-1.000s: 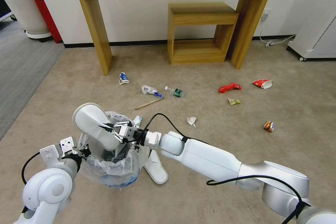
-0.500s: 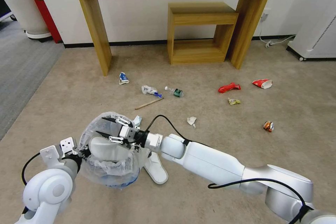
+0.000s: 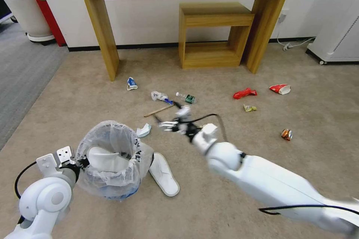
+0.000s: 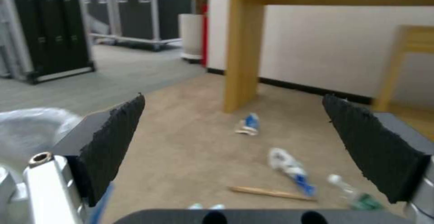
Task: Pick up the trash bin and place the garbage on the floor into it.
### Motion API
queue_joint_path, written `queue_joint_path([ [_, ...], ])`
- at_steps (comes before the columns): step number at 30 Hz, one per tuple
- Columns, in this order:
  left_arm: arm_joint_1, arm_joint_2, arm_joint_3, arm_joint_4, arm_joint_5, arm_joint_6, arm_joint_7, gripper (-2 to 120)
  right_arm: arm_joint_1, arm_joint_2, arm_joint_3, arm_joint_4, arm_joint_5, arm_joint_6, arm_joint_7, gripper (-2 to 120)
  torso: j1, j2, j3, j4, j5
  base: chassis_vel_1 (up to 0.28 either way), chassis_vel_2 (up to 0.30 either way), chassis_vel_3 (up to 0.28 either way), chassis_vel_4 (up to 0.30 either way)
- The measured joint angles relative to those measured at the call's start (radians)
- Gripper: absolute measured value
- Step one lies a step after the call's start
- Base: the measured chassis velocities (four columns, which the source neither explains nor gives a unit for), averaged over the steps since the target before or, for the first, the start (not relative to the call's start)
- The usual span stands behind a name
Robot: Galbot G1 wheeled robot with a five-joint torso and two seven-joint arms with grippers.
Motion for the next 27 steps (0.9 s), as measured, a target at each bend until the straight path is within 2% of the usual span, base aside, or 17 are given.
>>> queue_joint_path([
  [2, -0.01, 0.0, 0.003, 0.016, 0.001, 0.0, 0.0, 1, -0.058, -0.036, 0.075, 0.032, -0.007, 0.002, -0.003, 100, 0.0, 0.0, 0.0, 0.0001, -0.0002, 0.0, 0.0, 0.0, 0.0],
  [3, -0.01, 0.0, 0.003, 0.016, 0.001, 0.0, 0.0, 1, -0.058, -0.036, 0.075, 0.032, -0.007, 0.002, -0.003, 100, 0.0, 0.0, 0.0, 0.0001, -0.0002, 0.0, 0.0, 0.0, 0.0],
  [9, -0.023, 0.0, 0.008, 0.047, 0.006, 0.0, 0.001, 1, -0.187, -0.111, 0.223, 0.096, -0.004, -0.017, 0.014, 100, 0.0, 0.0, 0.0, 0.0001, -0.0003, 0.0, 0.0, 0.0, 0.0],
  [14, -0.021, 0.005, 0.001, 0.058, 0.007, -0.001, 0.002, 1, -0.25, -0.136, 0.261, 0.116, 0.006, -0.053, 0.043, 100, 0.0, 0.0, 0.0, 0.0, -0.0004, 0.0, 0.0, 0.0, 0.0],
  [15, -0.018, 0.006, -0.006, 0.063, 0.01, -0.001, 0.002, 1, -0.283, -0.143, 0.264, 0.121, 0.019, -0.087, 0.07, 100, 0.0, 0.0, 0.0, 0.0001, -0.0004, 0.0, 0.0, 0.0, 0.0],
  [21, -0.004, 0.007, -0.021, 0.067, 0.014, -0.004, 0.003, 1, -0.298, -0.125, 0.195, 0.094, 0.047, -0.172, 0.128, 100, 0.0, 0.0, 0.0, 0.0, -0.0004, 0.0, 0.0, 0.0, 0.0],
  [23, 0.005, 0.004, -0.029, 0.057, 0.015, -0.005, 0.003, 1, -0.265, -0.092, 0.128, 0.065, 0.081, -0.227, 0.179, 100, 0.0, 0.0, 0.0, 0.0002, -0.0005, 0.0, 0.0, 0.0, 0.0],
  [25, 0.007, 0.002, -0.03, 0.053, 0.015, -0.005, 0.003, 1, -0.255, -0.08, 0.11, 0.055, 0.09, -0.244, 0.192, 100, 0.0, 0.0, 0.0, 0.0002, -0.0004, 0.0, 0.0, 0.0, 0.0],
  [27, 0.01, -0.002, -0.029, 0.043, 0.016, -0.006, 0.003, 1, -0.221, -0.042, 0.05, 0.028, 0.132, -0.31, 0.252, 100, 0.0, 0.0, 0.0, 0.0004, -0.0005, 0.0, 0.0, 0.0, 0.0],
])
